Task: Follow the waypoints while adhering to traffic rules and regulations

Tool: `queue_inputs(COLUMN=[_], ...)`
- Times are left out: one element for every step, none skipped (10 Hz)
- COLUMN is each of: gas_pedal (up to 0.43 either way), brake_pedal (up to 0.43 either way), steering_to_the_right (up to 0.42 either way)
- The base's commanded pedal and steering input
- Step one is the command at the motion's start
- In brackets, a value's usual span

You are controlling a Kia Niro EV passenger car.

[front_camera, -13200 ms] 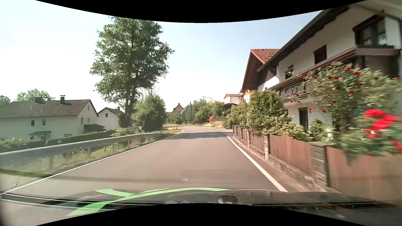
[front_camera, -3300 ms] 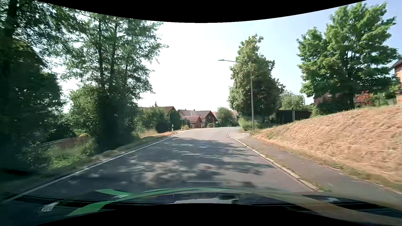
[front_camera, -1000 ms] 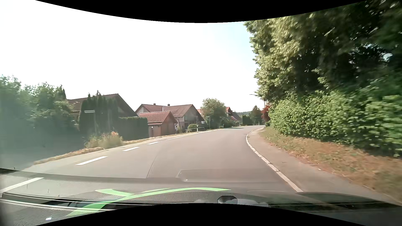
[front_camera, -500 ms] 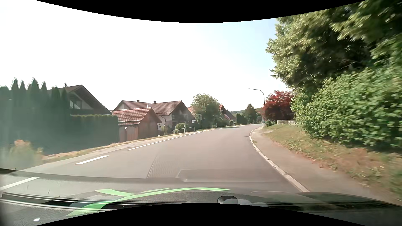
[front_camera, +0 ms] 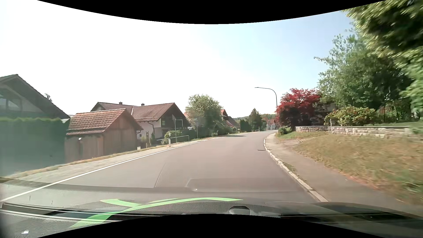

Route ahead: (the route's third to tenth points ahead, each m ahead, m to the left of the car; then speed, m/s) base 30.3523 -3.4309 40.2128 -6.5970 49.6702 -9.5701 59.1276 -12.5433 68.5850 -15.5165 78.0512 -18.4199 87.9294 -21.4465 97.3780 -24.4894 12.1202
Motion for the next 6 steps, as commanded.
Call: queue_inputs(gas_pedal=[0.157, 0.169, 0.169, 0.169, 0.15, 0.13], brake_pedal=[0.0, 0.0, 0.0, 0.0, 0.0, 0.0], steering_to_the_right=[0.041, 0.041, 0.042, 0.041, 0.042, 0.041])
